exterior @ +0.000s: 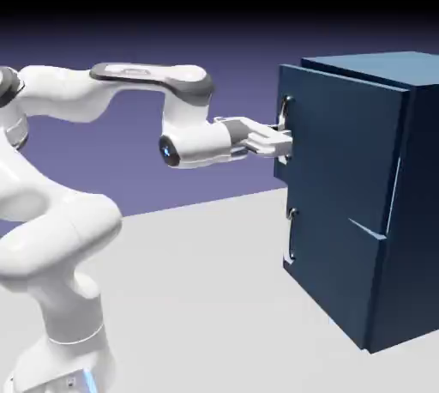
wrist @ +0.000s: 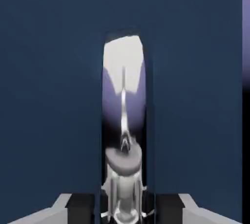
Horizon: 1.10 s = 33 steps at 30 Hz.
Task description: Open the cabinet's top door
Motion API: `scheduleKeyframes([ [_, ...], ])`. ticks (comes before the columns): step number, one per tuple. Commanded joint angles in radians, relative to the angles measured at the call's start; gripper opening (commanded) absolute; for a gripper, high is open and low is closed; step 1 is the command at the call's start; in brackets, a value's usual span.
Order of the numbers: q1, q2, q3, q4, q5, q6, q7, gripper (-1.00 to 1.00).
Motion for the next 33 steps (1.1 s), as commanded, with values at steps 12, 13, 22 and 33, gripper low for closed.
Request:
scheduleKeyframes([
  [12, 0.386, 0.219, -0.388, -0.092, -0.032, -0.023, -0.334, -1.0],
  [13, 0.415, 0.241, -0.417, -0.085, -0.016, -0.01, -0.377, -1.0],
  [22, 0.686, 0.255, -0.712, -0.151, -0.137, -0.014, -0.454, -1.0],
  [33, 0.807, 0.082, -0.977, -0.319, -0.616, -0.133, -0.198, -1.0],
])
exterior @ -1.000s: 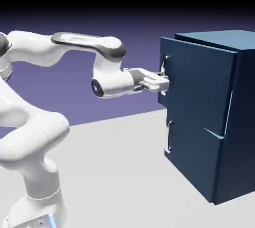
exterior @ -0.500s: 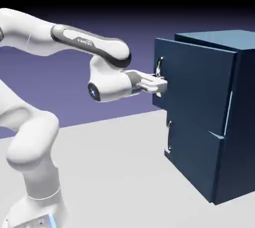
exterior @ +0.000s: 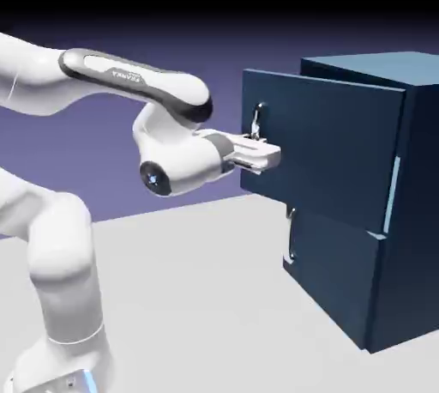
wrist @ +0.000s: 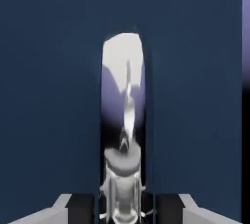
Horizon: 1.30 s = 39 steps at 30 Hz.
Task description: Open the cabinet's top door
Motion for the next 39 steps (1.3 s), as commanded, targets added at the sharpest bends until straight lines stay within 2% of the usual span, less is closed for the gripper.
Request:
scheduleKeyframes([
  [1, 0.003, -0.014, -0.023, -0.012, -0.044, -0.014, 0.022, -1.0],
  [12, -0.034, -0.123, -0.281, -0.09, -0.522, -0.217, 0.213, -1.0],
  [21, -0.109, -0.08, -0.539, -0.046, -0.914, -0.496, 0.288, -1.0],
  [29, -0.067, 0.115, -0.823, 0.149, -1.224, -0.836, 0.268, -1.0],
  [39, 0.193, 0.422, -1.181, 0.493, -1.41, -1.245, 0.163, -1.0],
])
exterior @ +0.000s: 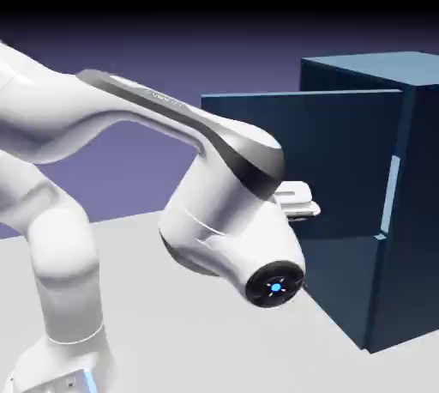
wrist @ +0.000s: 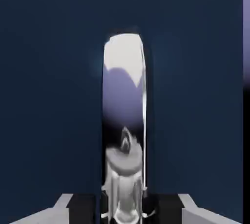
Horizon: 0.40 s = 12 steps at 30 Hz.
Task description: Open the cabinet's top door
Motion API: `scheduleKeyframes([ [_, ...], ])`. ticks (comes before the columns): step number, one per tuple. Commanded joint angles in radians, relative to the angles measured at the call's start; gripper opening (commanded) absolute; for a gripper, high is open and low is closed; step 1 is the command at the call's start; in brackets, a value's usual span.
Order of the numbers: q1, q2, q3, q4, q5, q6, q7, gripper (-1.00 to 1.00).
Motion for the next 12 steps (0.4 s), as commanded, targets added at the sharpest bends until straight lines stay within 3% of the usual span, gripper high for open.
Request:
scheduleKeyframes([
  [1, 0.031, 0.029, -0.036, 0.03, -0.008, -0.036, -0.014, -1.0],
  [8, 0.258, 0.183, -0.29, 0.184, -0.033, -0.216, -0.096, -1.0],
  [12, 0.262, 0.328, -0.335, 0.225, 0.002, -0.329, -0.181, -1.0],
])
